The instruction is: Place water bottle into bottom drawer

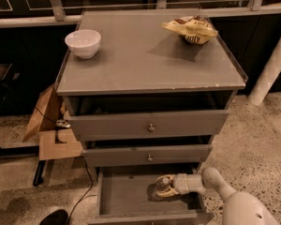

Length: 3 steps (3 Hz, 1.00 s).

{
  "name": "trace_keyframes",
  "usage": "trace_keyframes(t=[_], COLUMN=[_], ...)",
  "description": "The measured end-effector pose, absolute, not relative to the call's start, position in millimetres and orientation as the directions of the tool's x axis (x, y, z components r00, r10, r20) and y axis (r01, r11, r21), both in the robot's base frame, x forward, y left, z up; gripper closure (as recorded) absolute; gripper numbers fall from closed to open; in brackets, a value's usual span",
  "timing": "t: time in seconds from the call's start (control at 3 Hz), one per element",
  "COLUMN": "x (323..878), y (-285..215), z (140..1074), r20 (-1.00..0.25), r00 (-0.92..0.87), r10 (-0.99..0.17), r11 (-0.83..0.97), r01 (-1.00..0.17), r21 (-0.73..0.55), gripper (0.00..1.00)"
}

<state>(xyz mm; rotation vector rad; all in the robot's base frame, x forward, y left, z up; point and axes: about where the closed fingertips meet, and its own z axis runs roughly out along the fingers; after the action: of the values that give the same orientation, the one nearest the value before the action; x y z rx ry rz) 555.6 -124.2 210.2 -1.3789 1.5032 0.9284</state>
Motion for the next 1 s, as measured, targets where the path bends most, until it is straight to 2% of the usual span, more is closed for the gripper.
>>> trace_keyframes(t=[0.33, 1.0], x=[556.2, 556.2], y=[-126.2, -126.1], z=[205.2, 205.1], r20=[-0.941, -0.941], r00=[-0.004, -0.004], r10=[-0.339, -0.339], r11=[0.112, 0.112], r01=[-0.993, -0.993], r21=[-0.036, -0.036], gripper=[0.97, 0.51])
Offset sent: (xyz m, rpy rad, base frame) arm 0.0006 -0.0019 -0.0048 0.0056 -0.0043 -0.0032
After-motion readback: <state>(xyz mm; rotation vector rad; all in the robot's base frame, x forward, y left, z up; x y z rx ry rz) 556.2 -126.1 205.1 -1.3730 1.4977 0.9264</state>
